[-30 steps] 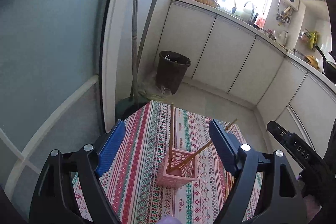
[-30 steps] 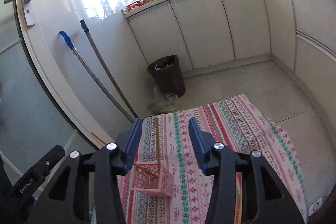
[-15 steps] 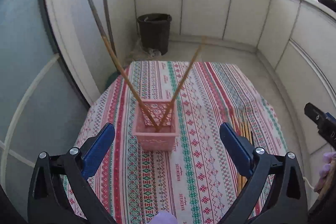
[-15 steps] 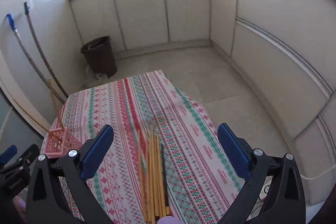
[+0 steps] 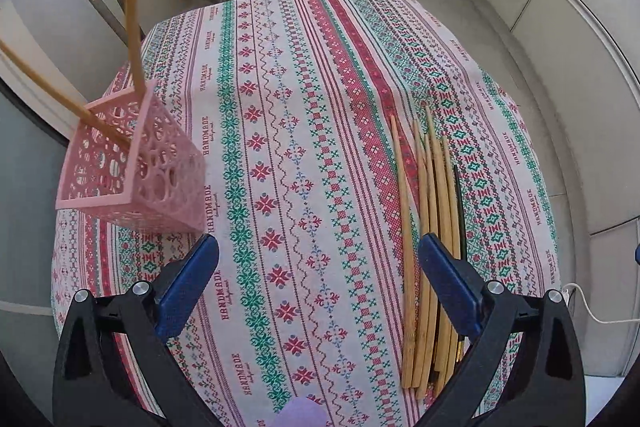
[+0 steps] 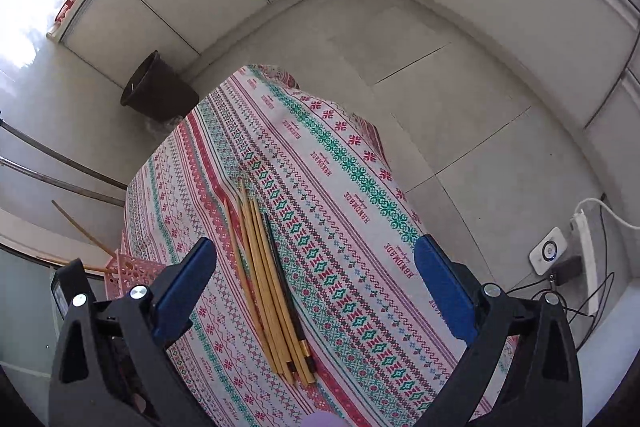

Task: Organize utensils
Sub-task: 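Return the left gripper to the pile and close on another chopstick, then close the right gripper on a chopstick from the pile while the left gripper holds its chopstick, then carry both held chopsticks toward the pink basket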

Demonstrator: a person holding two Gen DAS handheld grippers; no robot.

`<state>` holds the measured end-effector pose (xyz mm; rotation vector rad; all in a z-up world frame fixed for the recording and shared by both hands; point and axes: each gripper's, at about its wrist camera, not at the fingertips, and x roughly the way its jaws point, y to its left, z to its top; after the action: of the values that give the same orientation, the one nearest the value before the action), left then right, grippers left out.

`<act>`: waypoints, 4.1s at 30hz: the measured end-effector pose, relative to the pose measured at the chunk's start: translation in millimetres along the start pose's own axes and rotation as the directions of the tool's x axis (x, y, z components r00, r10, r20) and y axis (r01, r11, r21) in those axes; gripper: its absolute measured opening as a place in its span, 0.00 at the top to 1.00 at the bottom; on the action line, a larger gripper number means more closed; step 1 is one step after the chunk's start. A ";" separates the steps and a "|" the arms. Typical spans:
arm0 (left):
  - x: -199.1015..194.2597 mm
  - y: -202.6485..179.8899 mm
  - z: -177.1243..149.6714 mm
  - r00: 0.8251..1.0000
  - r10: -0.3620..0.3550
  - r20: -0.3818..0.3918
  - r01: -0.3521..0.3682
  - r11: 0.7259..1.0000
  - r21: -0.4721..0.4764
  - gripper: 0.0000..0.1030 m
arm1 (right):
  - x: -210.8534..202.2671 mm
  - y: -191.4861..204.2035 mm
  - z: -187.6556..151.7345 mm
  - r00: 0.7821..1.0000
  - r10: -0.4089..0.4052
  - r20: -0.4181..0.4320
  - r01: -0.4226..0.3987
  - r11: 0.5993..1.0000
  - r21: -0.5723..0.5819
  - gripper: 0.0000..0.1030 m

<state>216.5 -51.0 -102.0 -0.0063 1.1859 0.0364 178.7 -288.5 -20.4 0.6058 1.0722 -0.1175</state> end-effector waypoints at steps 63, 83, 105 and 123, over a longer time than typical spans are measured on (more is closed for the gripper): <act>-29.4 -16.2 -25.8 0.983 -0.162 0.084 0.142 0.968 0.208 0.96 | 168.0 42.7 28.7 0.983 0.036 -0.178 -0.050 0.996 -0.071 0.57; -63.2 37.6 -38.6 0.975 -0.178 0.131 0.161 0.979 0.127 0.96 | 184.8 95.8 7.2 0.980 -0.162 -0.115 0.112 0.929 -0.354 0.71; -64.5 42.8 -36.3 0.977 -0.166 0.135 0.150 0.981 0.119 0.95 | 174.8 82.0 0.1 0.974 -0.128 -0.188 0.044 0.916 -0.398 0.79; -56.8 45.0 -48.6 0.954 -0.298 0.026 0.286 0.934 0.215 0.81 | 119.6 76.9 -36.0 0.994 -0.107 -0.001 0.095 0.887 -0.451 0.96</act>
<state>148.7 -8.6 -67.0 0.0030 1.1152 -0.3495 237.6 -182.4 -102.8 0.1299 1.1097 0.0508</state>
